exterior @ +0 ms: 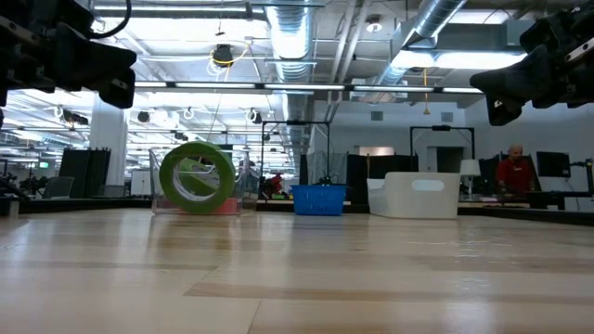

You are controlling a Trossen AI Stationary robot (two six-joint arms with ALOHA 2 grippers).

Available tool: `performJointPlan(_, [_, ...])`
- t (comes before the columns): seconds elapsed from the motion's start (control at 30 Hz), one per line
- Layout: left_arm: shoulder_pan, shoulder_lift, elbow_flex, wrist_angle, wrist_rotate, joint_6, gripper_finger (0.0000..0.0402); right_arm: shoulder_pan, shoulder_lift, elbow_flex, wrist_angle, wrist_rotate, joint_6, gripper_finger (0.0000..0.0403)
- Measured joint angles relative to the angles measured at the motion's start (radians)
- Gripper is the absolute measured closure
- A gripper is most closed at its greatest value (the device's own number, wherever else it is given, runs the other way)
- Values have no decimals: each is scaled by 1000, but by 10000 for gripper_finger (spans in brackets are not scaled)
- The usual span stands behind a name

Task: Pick and place Stapler, Stapler remover, tape
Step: Return to Home Position

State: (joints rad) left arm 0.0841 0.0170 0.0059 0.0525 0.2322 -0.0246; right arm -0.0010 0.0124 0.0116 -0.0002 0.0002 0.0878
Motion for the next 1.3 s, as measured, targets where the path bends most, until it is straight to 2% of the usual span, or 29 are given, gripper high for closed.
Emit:
performJointPlan(0.17, [0, 0, 0, 0, -16, -16, 398, 0, 0, 0, 0, 0, 0, 403])
performJointPlan(0.43, [0, 0, 0, 0, -269, -15, 398, 0, 0, 0, 0, 0, 0, 403])
performJointPlan(1.3, [0, 0, 0, 1, -281, -10, 398, 0, 0, 0, 0, 0, 0, 403])
